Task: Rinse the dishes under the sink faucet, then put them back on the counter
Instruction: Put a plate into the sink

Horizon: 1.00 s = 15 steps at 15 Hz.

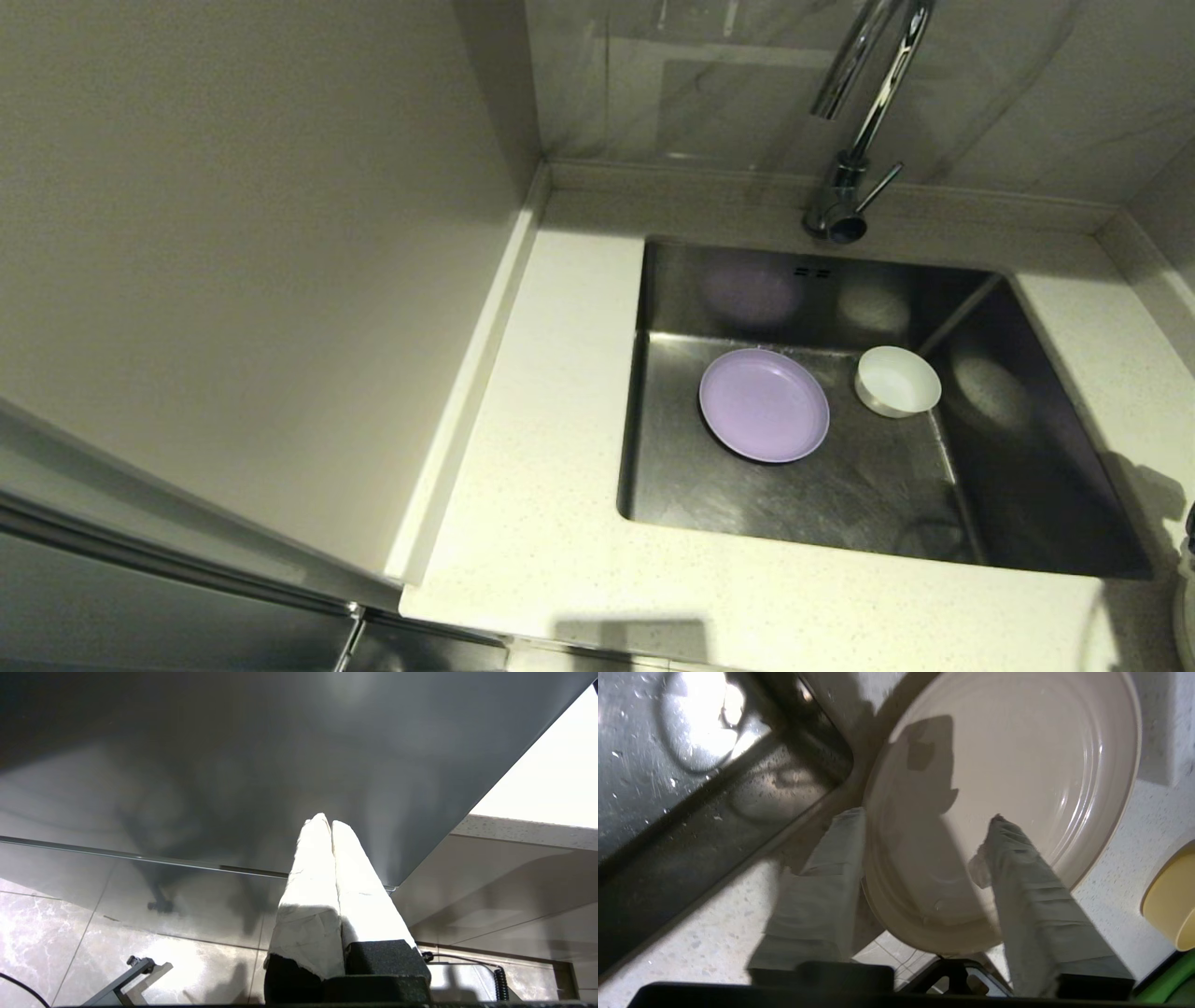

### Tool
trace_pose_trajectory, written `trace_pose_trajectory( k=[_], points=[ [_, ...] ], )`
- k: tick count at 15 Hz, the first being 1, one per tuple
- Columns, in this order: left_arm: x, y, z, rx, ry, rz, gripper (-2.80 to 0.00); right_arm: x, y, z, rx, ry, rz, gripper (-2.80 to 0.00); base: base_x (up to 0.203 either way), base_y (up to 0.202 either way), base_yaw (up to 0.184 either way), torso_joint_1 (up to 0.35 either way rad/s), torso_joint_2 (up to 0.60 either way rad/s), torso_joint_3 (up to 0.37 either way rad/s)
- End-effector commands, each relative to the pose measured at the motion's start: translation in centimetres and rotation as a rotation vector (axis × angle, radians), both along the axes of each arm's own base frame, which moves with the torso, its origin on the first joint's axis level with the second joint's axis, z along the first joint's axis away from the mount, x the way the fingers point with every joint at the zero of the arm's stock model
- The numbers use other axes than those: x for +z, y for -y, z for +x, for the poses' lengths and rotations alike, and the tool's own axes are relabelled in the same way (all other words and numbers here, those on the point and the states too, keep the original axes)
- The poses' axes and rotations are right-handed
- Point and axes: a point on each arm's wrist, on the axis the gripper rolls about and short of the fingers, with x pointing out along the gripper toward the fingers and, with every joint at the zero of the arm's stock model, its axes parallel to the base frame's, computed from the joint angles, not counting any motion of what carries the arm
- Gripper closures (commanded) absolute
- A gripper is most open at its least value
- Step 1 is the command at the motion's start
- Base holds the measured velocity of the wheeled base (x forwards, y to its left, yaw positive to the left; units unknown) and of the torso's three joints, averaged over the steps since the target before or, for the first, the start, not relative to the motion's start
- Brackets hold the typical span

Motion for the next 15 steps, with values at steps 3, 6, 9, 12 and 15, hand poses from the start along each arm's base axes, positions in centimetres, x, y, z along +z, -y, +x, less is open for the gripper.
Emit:
trace_pose_trajectory(
  k=[3, 6, 9, 12, 15],
  points=[
    [0.0, 0.0, 0.0, 0.0, 0.002, 0.0, 0.0, -0.8, -0.1, -0.1, 0.005, 0.006, 0.027, -2.8, 0.0, 0.0, 0.0, 0.0, 0.0, 0.0],
    [0.0, 0.0, 0.0, 0.0, 0.002, 0.0, 0.0, -2.3, 0.2, 1.1, 0.007, 0.059, 0.022, -2.8, 0.0, 0.0, 0.0, 0.0, 0.0, 0.0],
    [0.0, 0.0, 0.0, 0.0, 0.002, 0.0, 0.0, -3.1, 0.5, 1.9, 0.004, 0.048, 0.022, -2.8, 0.0, 0.0, 0.0, 0.0, 0.0, 0.0],
    [0.0, 0.0, 0.0, 0.0, 0.002, 0.0, 0.0, -3.6, 1.5, 2.7, -0.026, 0.055, 0.006, 0.0, 0.0, 0.0, 0.0, 0.0, 0.0, 0.0],
    [0.0, 0.0, 0.0, 0.0, 0.002, 0.0, 0.0, -4.0, 1.6, 3.0, -0.025, 0.041, 0.002, 0.0, 0.0, 0.0, 0.0, 0.0, 0.0, 0.0]
  ],
)
